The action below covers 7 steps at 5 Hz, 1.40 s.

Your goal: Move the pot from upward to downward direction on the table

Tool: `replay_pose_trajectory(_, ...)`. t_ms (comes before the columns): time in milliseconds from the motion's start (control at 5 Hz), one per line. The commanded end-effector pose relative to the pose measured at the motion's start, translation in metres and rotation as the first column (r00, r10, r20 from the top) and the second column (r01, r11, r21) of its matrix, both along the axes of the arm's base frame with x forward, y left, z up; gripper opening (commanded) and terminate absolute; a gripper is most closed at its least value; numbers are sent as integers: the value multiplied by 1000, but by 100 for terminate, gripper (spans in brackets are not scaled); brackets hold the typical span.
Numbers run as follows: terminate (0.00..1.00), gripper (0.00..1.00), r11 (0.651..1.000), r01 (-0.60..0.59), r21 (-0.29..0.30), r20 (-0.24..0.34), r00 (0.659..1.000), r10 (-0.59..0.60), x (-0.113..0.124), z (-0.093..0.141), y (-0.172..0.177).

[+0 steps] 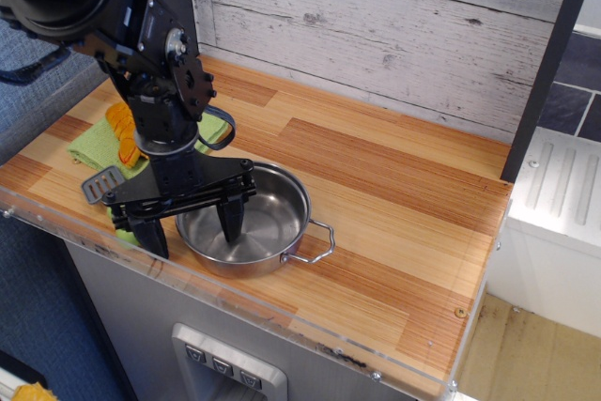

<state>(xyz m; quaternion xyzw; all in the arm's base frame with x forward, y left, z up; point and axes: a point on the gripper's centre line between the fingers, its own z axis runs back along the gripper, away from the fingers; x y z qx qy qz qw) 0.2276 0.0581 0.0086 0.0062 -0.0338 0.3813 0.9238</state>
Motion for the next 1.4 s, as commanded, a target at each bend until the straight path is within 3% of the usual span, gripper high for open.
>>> replay_pose_trajectory(0, 0, 100, 999, 32, -16, 87, 996, -30, 12, 37, -1)
replay_pose_trajectory(400, 0, 100, 989, 145, -20, 218, 966, -137, 28, 105, -11)
replay_pose_trajectory(600, 0, 100, 984, 175, -34, 222, 961, -163, 32, 129, -16)
replay_pose_trajectory(1200, 0, 100, 984, 175, -34, 222, 961, -163, 32, 129, -16)
